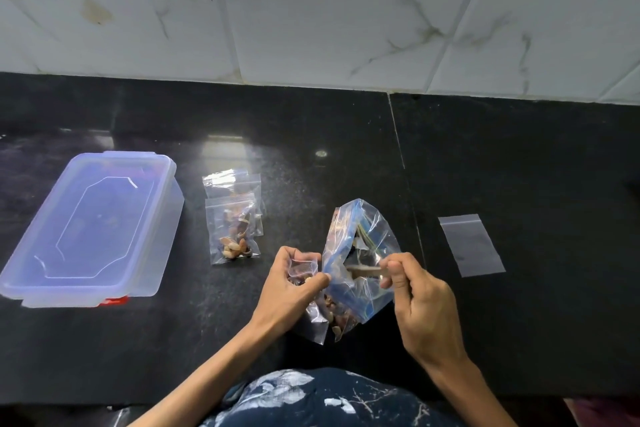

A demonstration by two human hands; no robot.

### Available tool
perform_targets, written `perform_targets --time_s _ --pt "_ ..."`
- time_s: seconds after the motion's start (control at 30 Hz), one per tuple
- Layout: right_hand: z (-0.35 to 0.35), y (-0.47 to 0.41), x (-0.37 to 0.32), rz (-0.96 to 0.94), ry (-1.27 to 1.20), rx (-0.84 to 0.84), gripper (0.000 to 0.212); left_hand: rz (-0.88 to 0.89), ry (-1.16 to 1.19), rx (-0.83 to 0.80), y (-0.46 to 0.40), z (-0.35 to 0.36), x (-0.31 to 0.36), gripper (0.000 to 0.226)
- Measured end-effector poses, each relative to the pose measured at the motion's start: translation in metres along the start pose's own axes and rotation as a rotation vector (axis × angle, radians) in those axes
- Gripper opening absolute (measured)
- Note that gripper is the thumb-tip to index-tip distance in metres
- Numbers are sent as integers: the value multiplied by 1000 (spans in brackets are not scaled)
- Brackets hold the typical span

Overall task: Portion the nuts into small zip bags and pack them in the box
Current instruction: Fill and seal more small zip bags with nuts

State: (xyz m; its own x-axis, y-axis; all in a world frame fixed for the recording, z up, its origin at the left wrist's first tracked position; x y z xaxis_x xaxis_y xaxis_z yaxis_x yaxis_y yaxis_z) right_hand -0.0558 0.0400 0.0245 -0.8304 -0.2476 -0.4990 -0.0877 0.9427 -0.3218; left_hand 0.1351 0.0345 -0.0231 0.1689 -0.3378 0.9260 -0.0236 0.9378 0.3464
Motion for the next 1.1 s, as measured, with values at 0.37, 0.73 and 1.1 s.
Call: perform_targets --time_s 0.37,0.73,1.1 --pt "24 0 26 611 -281 -331 34 -19 12 30 4 2 -5 29" --pt "18 -17 43 800 -419 -313 34 11 12 38 10 3 -1 49" --pt "-8 -25 57 842 -410 -249 33 231 -24 63 15 0 31 53"
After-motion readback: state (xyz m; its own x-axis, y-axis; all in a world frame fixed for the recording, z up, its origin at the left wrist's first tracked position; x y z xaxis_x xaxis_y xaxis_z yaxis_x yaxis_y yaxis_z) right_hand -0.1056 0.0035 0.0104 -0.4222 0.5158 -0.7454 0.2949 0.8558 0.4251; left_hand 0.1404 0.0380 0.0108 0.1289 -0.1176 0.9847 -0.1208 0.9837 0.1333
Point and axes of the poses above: each hand's wrist, its own y-axis away from the middle knuckle, its own z-axis out of the palm, x = y × z, the point moved 4 cm from there along -y, towards the middle knuckle, and after that the axes turned 10 degrees about y, right-handed, at the moved point
